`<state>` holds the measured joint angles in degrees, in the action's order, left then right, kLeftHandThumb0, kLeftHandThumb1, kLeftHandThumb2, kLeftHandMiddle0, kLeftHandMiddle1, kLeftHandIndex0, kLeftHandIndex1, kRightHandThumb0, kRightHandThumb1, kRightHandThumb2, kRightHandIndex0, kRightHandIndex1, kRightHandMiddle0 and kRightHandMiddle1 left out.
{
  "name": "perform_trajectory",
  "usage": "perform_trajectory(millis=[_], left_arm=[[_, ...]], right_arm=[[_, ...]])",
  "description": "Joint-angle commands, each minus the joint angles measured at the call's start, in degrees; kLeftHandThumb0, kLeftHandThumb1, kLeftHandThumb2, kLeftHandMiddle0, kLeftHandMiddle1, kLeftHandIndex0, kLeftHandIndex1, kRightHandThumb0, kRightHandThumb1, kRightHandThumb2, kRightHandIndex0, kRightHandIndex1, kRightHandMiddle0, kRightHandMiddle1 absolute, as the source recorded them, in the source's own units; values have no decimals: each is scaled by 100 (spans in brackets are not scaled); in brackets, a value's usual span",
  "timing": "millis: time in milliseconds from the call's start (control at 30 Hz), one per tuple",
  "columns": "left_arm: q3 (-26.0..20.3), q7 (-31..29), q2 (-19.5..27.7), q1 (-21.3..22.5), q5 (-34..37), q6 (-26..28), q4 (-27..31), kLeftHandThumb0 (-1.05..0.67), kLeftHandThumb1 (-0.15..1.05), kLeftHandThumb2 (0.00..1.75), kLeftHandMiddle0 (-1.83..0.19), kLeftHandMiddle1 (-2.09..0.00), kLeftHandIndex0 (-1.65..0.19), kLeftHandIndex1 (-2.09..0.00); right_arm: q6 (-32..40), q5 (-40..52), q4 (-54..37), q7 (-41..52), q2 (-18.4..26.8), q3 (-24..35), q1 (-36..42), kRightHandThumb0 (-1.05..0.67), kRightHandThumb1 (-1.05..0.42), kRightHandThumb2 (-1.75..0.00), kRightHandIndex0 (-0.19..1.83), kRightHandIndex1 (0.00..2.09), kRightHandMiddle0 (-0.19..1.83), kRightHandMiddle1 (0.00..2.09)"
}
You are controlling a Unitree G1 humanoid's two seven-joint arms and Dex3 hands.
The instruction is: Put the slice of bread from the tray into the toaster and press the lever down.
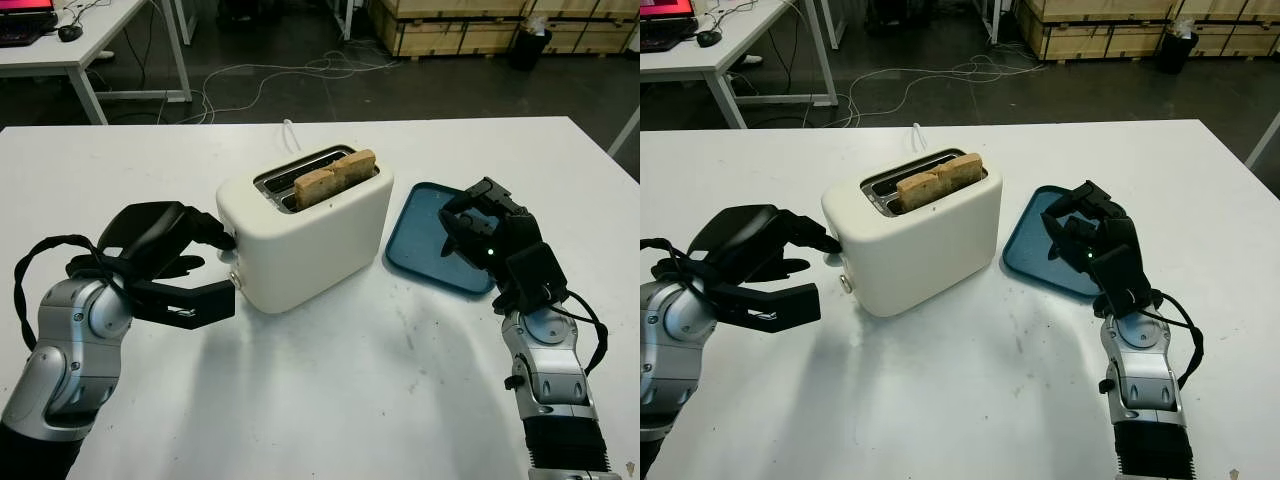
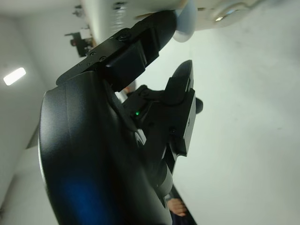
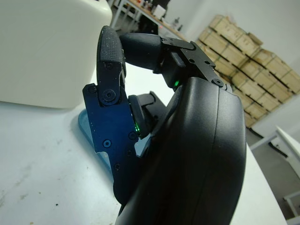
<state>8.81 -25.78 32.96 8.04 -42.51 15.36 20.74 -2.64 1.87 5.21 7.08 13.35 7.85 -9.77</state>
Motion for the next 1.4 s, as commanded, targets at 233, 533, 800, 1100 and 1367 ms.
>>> perform_trajectory(millis=[233, 533, 800, 1100, 1367], left_arm=[[544, 334, -361, -245, 110, -224, -806, 10, 92, 11, -104, -117, -110, -1], [734, 681, -656, -459, 131, -163, -1000, 10, 92, 13, -105, -117, -112, -1], [840, 687, -755, -722, 72, 63, -956, 10, 92, 17, -102, -100, -114, -1], [1251, 99, -1141, -562, 471, 412, -1950, 8, 92, 39, -98, -31, -106, -1], [1322, -1101, -960, -43, 1085, 1178, -2123, 4, 92, 47, -95, -30, -105, -1]], right_arm=[[-151, 124, -27, 95, -61, 22, 40, -41, -92, -36, 87, 175, 57, 175], [-112, 62, -77, 88, -33, 14, 67, -41, -92, -36, 88, 175, 58, 175], [-132, 67, -79, 116, -13, 19, 71, -40, -92, -37, 87, 175, 58, 175], [145, -168, -196, -35, 55, 24, 75, -42, -92, -37, 86, 175, 58, 175], [18, -109, -34, -11, 43, 30, 19, -40, -92, -36, 86, 175, 58, 175]])
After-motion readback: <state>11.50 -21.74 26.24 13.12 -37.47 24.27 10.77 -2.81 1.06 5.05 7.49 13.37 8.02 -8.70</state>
